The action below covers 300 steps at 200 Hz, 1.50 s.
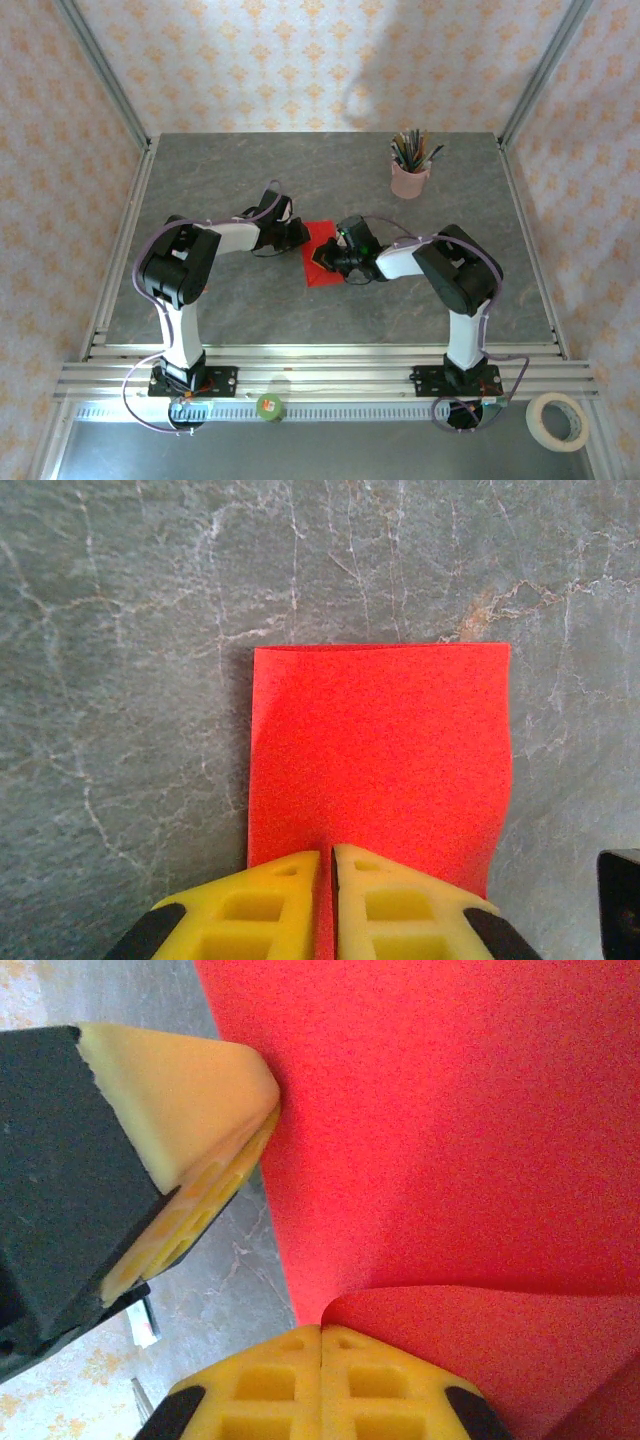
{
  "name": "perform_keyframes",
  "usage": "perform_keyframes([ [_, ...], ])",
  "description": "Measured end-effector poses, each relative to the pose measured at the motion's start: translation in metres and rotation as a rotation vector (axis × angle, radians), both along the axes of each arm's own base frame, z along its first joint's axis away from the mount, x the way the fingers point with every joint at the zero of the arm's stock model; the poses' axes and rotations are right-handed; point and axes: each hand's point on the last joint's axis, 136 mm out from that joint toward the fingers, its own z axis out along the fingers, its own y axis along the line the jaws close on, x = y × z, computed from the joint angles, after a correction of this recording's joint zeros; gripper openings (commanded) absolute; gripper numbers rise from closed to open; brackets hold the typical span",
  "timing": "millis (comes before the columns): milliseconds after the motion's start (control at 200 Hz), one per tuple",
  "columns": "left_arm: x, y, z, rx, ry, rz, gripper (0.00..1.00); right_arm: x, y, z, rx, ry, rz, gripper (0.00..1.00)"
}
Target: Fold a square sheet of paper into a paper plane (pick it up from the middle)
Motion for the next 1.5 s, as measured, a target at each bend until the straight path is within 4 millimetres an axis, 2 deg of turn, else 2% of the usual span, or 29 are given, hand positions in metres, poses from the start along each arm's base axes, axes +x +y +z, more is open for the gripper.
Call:
perform_keyframes([
  [1501,-0.0001,-0.0002,-0.0006,-0.001,0.001,-0.001,0.17,0.0048,0.0017,-0.0045,0.029,0.012,-0.038,0.00],
])
